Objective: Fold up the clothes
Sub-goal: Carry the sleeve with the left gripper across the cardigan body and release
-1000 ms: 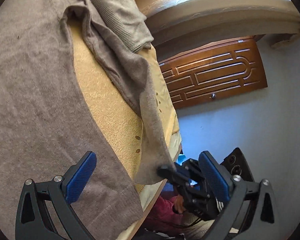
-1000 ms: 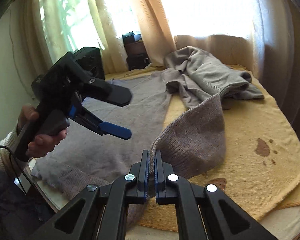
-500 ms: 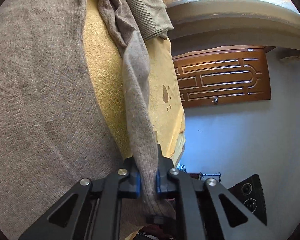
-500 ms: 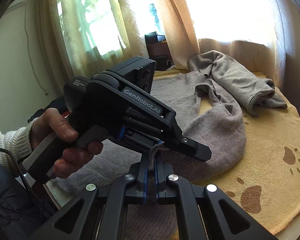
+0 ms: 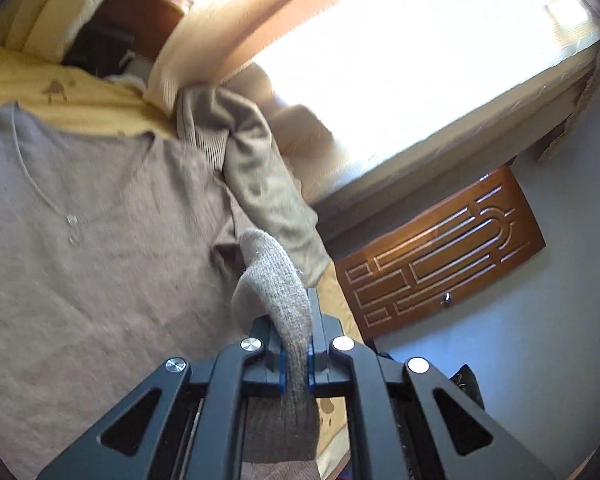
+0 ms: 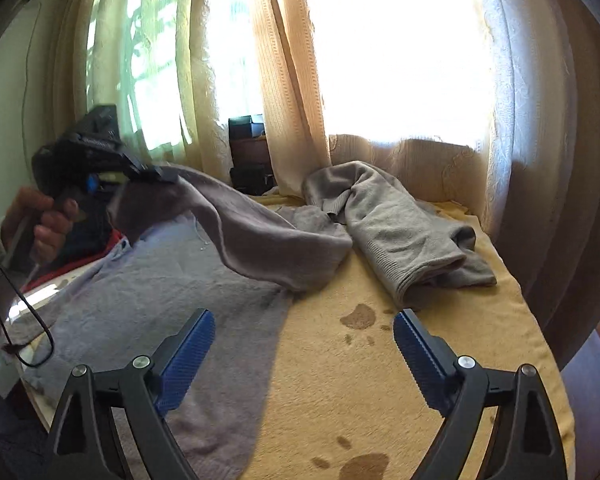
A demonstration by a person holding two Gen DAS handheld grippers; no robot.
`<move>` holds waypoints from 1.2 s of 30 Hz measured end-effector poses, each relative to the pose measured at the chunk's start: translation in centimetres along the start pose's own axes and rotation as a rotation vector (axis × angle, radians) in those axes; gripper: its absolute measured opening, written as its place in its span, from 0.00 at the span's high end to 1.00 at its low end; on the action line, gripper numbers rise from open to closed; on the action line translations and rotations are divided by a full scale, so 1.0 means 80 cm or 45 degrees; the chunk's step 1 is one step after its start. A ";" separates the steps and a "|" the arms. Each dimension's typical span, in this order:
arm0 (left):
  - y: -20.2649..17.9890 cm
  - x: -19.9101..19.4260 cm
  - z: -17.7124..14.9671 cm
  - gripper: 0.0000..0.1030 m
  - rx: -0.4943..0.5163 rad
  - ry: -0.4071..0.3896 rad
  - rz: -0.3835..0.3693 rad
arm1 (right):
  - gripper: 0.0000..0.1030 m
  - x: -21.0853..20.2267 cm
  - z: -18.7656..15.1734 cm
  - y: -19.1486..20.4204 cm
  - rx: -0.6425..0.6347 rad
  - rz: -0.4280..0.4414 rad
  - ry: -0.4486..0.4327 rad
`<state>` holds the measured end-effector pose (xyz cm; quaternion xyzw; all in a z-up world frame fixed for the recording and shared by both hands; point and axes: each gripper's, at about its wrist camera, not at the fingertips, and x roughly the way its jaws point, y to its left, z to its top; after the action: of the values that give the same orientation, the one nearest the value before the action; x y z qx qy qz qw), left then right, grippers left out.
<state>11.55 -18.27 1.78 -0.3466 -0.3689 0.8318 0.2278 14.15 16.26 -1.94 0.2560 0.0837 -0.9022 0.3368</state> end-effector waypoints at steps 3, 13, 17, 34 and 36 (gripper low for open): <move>-0.010 -0.029 0.029 0.93 0.032 -0.077 0.015 | 0.10 0.035 0.017 -0.006 -0.035 -0.012 0.074; 0.026 -0.125 0.066 0.93 -0.005 -0.248 0.084 | 0.10 0.170 0.071 0.004 -0.268 -0.133 0.216; 0.061 -0.135 0.069 0.93 -0.084 -0.255 0.120 | 0.10 0.217 0.083 0.023 -0.339 -0.041 0.250; 0.109 -0.147 0.070 0.92 -0.142 -0.141 0.135 | 0.10 0.328 0.074 0.059 -0.575 -0.408 0.334; 0.133 -0.141 0.067 0.92 -0.152 -0.068 0.194 | 0.10 0.322 0.074 0.036 -0.486 -0.411 0.362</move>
<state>13.61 -34.51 0.80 -0.3642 -0.3965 0.8321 0.1329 -2.92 -2.43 -10.19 0.2952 0.3379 -0.8672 0.2159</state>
